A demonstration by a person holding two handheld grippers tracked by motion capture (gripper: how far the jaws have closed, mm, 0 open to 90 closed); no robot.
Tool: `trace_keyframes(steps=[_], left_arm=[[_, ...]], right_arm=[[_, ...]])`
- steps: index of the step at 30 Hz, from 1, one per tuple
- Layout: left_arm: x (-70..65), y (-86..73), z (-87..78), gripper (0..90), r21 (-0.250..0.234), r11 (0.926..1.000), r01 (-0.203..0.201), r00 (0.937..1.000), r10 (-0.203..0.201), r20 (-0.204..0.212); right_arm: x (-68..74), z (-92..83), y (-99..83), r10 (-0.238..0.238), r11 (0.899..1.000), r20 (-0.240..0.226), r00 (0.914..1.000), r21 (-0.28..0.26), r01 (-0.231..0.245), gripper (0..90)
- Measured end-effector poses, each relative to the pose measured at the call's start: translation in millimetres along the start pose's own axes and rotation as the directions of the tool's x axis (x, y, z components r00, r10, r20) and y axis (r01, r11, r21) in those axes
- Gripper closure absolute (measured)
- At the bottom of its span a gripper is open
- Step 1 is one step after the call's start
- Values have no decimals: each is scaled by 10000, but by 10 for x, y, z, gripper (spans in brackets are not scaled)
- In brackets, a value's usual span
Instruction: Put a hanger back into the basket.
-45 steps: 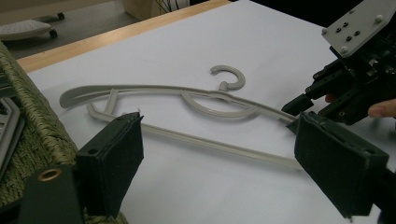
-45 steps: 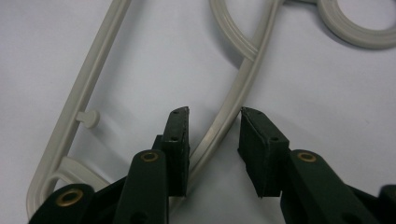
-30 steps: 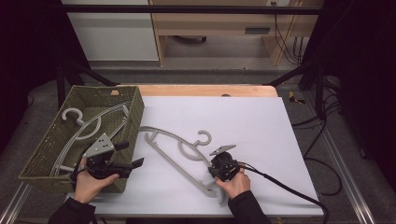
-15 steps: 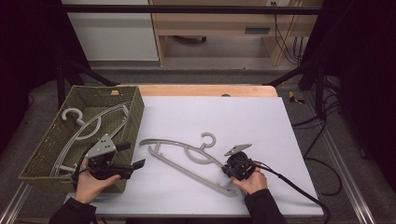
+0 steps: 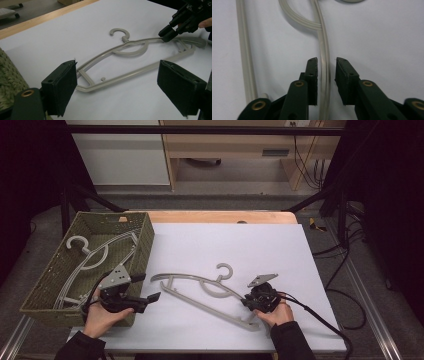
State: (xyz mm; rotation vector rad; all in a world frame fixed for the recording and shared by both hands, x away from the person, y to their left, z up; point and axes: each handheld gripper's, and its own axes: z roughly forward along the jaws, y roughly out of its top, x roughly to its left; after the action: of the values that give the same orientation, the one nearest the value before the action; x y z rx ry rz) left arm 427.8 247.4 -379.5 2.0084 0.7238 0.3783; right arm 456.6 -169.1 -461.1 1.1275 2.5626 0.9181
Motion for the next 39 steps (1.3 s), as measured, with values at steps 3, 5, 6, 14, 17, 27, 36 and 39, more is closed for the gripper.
trace_keyframes(steps=[3,5,6,14,17,27,36,39], left_arm=[[-38,93,44,170,105,9998,-143,9998,142,122],[-68,180,90,170,275,9991,-321,9991,314,268],[-86,227,119,173,381,9986,-377,9988,364,330],[-228,529,463,190,1020,9898,-990,9932,919,720],[-267,584,596,192,1178,9876,-1037,9916,935,892],[-294,572,771,191,1238,9876,-966,9894,817,1204],[-239,501,755,198,1311,9881,-800,9903,638,1231],[-237,502,749,200,1317,9880,-811,9896,640,1292]], right_arm=[[15,-93,6,66,9993,-45,10000,-364,-67,671],[28,-150,0,41,9982,-16,10000,-602,-42,629],[42,-183,-3,107,9979,37,9999,-632,-104,617],[118,-312,-60,-244,9929,286,9993,-1157,276,511],[134,-285,-60,-177,9927,320,9993,-1186,214,512],[107,63,74,-125,9986,471,9988,-511,149,585],[111,195,110,-781,9969,453,9959,-63,785,796],[109,196,110,-976,9952,369,9945,-90,979,816]])
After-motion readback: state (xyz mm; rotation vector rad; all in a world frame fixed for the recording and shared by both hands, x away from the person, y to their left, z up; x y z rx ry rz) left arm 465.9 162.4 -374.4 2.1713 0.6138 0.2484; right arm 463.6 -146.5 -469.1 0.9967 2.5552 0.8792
